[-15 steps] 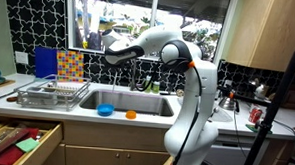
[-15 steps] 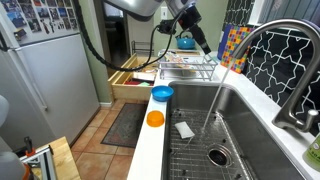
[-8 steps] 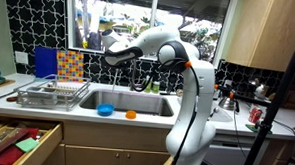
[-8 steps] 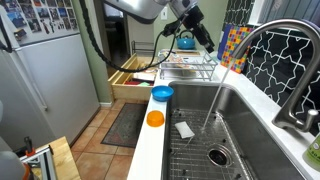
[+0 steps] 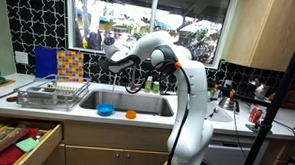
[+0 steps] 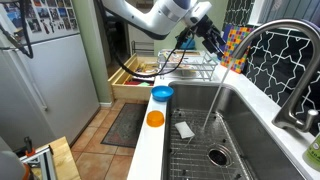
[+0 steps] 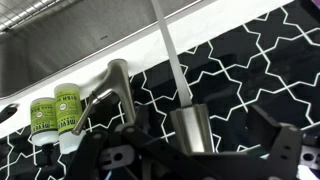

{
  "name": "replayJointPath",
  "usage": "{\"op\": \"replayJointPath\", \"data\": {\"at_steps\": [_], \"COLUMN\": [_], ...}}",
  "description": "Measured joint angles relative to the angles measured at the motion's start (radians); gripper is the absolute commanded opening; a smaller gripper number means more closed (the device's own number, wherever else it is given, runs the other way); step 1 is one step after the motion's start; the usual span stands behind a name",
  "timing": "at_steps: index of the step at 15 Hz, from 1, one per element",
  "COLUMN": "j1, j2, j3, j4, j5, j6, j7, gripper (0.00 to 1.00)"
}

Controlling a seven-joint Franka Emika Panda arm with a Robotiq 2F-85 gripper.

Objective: Rinse the orange bowl under the faucet

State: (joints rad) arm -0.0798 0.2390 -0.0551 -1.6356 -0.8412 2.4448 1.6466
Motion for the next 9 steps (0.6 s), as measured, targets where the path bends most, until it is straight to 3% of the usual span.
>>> {"op": "replayJointPath", "data": {"at_steps": [9], "j1": [0.039], "j2": [0.055], "j3": [-0.080], "j4": [0.076], "j5": [-0.099], "j6": [-0.070], "j7": [0.000], "gripper": [1.00]}}
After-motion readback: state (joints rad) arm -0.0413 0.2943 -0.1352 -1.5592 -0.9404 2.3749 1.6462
